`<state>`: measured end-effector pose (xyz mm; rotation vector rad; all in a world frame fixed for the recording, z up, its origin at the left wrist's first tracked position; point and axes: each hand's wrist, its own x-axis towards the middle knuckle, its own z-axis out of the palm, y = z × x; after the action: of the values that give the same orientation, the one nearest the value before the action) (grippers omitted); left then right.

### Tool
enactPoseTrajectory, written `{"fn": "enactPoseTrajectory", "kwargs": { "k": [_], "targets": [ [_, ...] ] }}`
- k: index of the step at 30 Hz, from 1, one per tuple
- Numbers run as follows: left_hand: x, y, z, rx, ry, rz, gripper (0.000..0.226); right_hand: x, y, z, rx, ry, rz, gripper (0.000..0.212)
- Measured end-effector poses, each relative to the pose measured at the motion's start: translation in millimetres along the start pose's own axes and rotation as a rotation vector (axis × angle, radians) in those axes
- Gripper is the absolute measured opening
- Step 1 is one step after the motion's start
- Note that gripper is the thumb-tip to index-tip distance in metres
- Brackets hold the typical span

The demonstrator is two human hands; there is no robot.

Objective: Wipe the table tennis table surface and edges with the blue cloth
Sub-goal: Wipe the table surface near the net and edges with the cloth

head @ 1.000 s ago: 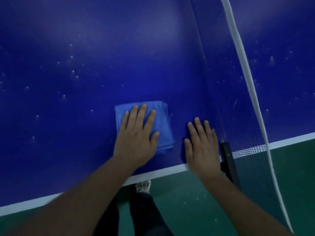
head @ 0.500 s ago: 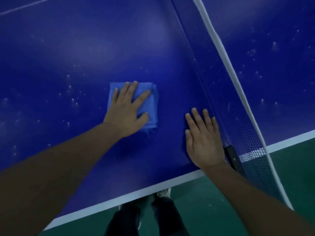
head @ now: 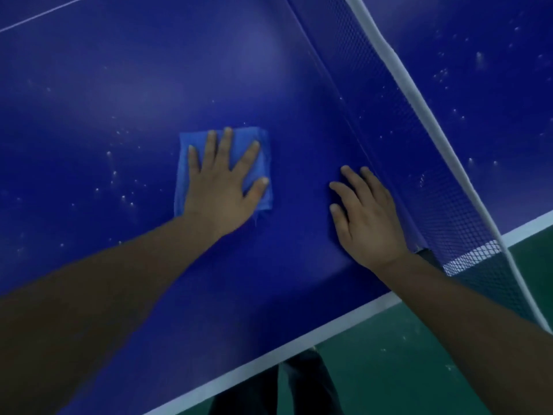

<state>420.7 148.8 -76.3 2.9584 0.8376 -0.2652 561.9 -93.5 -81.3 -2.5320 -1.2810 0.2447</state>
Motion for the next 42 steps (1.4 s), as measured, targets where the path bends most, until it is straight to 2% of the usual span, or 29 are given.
{"fn": "enactPoseTrajectory", "kwargs": {
  "k": [1, 5, 7, 9, 12, 13, 14, 17, 18, 20, 22, 25, 26, 27, 28, 31, 33, 34, 35, 36, 38, 39, 40, 42],
  "targets": [
    [-6.8, 7.7, 3.2, 0.001, 0.020, 0.047, 0.071, 12.8, -1.8, -0.5, -0.010, -0.021, -0.012, 0.050],
    [-87.7, 26.9, 20.0, -0.065, 0.000, 0.575, 0.069, 58.2, -9.0, -1.4, -0.063, -0.106, -0.038, 0.059],
    [-83.6, 5.6, 17.8, -0.026, -0.010, 0.656, 0.069, 61.9, -9.6, 1.0, -0.114, -0.128, -0.032, 0.060],
    [-47.4, -19.9, 12.0, -0.002, 0.034, 0.519, 0.068, 59.1, -8.4, 2.3, -0.134, -0.131, -0.019, 0.060],
    [9.1, -42.0, -0.3, -0.035, 0.035, 0.061, 0.071, 60.5, -8.3, 2.7, -0.105, -0.111, 0.006, 0.058],
    [12.7, -35.0, -0.2, -0.034, 0.038, 0.008, 0.071, 61.7, -7.9, 2.9, -0.092, -0.105, 0.008, 0.057],
    [6.4, -22.1, 2.8, -0.037, 0.052, 0.058, 0.071, 61.9, -7.6, 3.1, -0.084, -0.099, 0.007, 0.057],
    [-44.6, 22.3, 17.6, -0.131, 0.014, 0.558, 0.067, 61.2, -7.1, 3.9, -0.071, -0.078, -0.003, 0.056],
    [-53.0, 24.8, 19.1, -0.130, -0.002, 0.670, 0.067, 61.6, -6.9, 3.7, -0.071, -0.073, -0.007, 0.056],
    [-29.7, 8.9, 13.1, -0.093, -0.008, 0.727, 0.066, 62.6, -7.3, 3.6, -0.070, -0.074, -0.007, 0.056],
    [24.0, -14.8, -0.2, -0.045, 0.039, 0.541, 0.067, 63.1, -7.0, 2.9, -0.067, -0.079, 0.000, 0.057],
    [105.3, -60.5, -22.3, -0.032, 0.040, 0.053, 0.070, 62.8, -8.0, 1.8, -0.059, -0.076, -0.001, 0.056],
    [113.4, -64.3, -22.7, -0.042, 0.027, -0.038, 0.071, 62.8, -8.0, 1.2, -0.060, -0.073, -0.003, 0.056],
    [110.2, -59.2, -19.4, -0.037, 0.038, -0.041, 0.071, 63.3, -8.2, 0.9, -0.060, -0.073, -0.005, 0.056],
    [96.0, -49.0, -14.6, -0.021, 0.059, 0.037, 0.071, 63.6, -8.4, 0.6, -0.060, -0.074, -0.007, 0.056],
    [20.4, -21.8, 3.2, -0.064, 0.053, 0.495, 0.069, 64.9, -8.5, -0.3, -0.062, -0.078, -0.012, 0.057],
    [7.9, -33.1, 4.2, -0.021, 0.008, 0.679, 0.069, 64.8, -8.6, -0.1, -0.062, -0.083, -0.015, 0.057],
    [21.0, -44.7, 3.1, 0.006, 0.032, 0.704, 0.069, 64.5, -8.5, 0.1, -0.063, -0.085, -0.015, 0.057],
    [39.1, -55.6, 0.7, 0.018, 0.067, 0.645, 0.068, 64.4, -8.3, 0.4, -0.065, -0.083, -0.013, 0.057],
    [59.5, -66.7, -3.6, 0.011, 0.090, 0.499, 0.069, 64.6, -8.2, 0.5, -0.067, -0.079, -0.009, 0.056],
    [94.0, -87.3, -12.0, -0.049, 0.085, 0.105, 0.072, 65.0, -9.4, 0.6, -0.063, -0.079, 0.001, 0.056],
    [98.8, -87.2, -13.1, -0.071, 0.073, -0.028, 0.073, 65.4, -10.4, 0.2, -0.058, -0.086, 0.005, 0.056],
    [93.8, -78.0, -11.6, -0.063, 0.078, -0.052, 0.073, 65.6, -11.7, -0.3, -0.056, -0.094, 0.006, 0.056],
    [60.7, -44.0, -2.6, -0.052, 0.093, 0.160, 0.072, 64.5, -13.5, -2.6, -0.073, -0.114, 0.000, 0.057]
  ]
}}
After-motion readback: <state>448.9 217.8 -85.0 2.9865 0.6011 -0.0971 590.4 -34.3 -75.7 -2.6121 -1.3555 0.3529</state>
